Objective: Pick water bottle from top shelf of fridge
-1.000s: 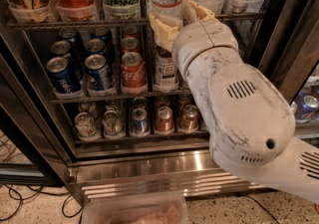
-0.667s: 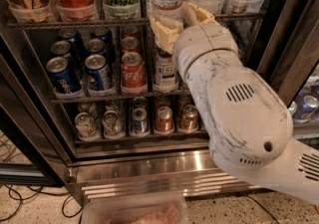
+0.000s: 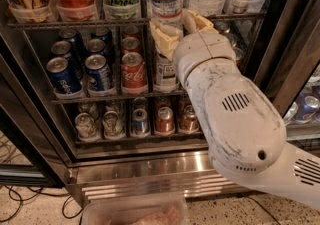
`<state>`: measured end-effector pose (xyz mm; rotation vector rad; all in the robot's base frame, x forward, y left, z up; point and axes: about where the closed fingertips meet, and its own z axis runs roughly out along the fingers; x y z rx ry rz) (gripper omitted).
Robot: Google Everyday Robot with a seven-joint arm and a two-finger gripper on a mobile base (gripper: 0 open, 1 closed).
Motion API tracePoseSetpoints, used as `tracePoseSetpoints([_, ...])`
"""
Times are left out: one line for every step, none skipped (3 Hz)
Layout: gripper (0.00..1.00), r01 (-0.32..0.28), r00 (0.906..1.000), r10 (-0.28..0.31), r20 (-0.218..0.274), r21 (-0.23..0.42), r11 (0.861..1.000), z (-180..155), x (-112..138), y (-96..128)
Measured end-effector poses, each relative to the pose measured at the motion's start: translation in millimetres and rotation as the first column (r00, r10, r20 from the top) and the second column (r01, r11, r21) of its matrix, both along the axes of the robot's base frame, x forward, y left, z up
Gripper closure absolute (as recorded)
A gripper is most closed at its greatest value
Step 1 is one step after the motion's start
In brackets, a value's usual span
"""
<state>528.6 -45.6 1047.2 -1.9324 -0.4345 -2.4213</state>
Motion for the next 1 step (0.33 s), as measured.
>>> tracePoseSetpoints([1.00,0.000,1.0000,0.000,0.000,0.000,1.000,0.0,0.0,0.0])
